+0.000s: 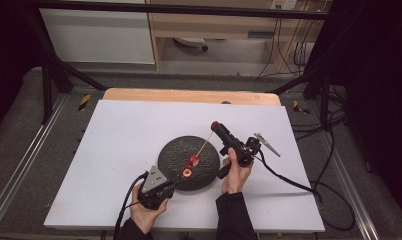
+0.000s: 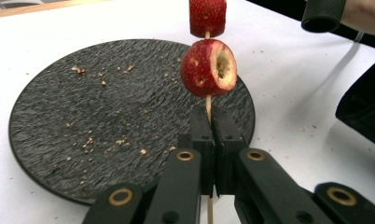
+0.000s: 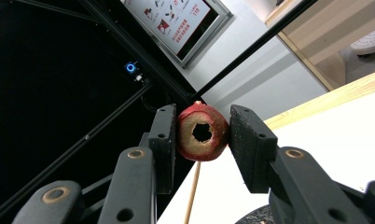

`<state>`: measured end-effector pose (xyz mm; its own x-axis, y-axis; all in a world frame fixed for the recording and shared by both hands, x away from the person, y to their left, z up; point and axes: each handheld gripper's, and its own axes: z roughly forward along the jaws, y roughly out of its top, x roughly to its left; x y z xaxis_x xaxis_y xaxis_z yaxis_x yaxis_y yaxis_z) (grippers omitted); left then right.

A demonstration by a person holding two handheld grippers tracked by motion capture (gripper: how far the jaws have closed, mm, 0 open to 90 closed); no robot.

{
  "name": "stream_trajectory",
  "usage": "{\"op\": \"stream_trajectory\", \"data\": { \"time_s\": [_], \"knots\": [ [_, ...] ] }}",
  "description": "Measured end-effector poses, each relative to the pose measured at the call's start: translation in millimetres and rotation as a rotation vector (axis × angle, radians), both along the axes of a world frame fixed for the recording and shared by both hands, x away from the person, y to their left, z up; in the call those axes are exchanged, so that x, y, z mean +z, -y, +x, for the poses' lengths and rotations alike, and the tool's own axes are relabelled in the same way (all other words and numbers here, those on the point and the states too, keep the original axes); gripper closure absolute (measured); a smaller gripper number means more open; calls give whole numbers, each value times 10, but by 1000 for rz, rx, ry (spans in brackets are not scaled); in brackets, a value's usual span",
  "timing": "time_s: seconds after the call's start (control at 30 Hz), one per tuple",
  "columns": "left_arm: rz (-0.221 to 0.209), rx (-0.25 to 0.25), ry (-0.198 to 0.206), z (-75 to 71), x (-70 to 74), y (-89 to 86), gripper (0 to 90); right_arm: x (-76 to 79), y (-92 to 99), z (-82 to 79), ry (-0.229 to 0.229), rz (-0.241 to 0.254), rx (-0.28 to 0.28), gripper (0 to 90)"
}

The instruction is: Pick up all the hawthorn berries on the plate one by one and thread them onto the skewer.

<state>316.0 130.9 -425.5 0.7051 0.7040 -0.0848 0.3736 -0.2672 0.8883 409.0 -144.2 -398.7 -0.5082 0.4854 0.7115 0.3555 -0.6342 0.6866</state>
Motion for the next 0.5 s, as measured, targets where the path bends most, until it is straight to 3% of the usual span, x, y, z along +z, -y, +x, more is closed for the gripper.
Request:
{"op": "stream_trajectory", "data": {
  "time_s": [0.5],
  "knots": [
    [-44, 38, 4, 39, 46, 163, 882, -44, -33, -17, -5, -1, 17, 632]
  ]
}}
